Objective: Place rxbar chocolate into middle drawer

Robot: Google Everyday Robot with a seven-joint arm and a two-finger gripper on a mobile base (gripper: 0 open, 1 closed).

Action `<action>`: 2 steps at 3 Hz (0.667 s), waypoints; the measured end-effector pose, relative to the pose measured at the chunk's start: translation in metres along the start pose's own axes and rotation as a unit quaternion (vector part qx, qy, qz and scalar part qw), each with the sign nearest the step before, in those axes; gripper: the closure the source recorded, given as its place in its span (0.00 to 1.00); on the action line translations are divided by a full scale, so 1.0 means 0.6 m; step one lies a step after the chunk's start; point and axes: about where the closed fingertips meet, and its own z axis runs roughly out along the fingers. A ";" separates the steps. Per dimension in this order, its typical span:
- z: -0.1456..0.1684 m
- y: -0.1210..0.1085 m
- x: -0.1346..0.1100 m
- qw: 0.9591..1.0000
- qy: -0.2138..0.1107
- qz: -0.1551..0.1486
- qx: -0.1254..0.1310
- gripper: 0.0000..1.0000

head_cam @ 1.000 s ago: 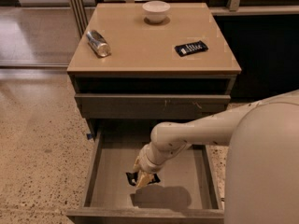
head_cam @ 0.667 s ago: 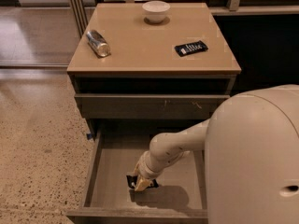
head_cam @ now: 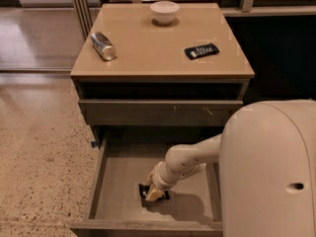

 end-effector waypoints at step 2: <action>0.040 -0.004 0.047 0.999 -0.009 0.044 0.018 0.82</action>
Offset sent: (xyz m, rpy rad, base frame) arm 0.0063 -0.0110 -0.0270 0.0222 0.0073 -0.0785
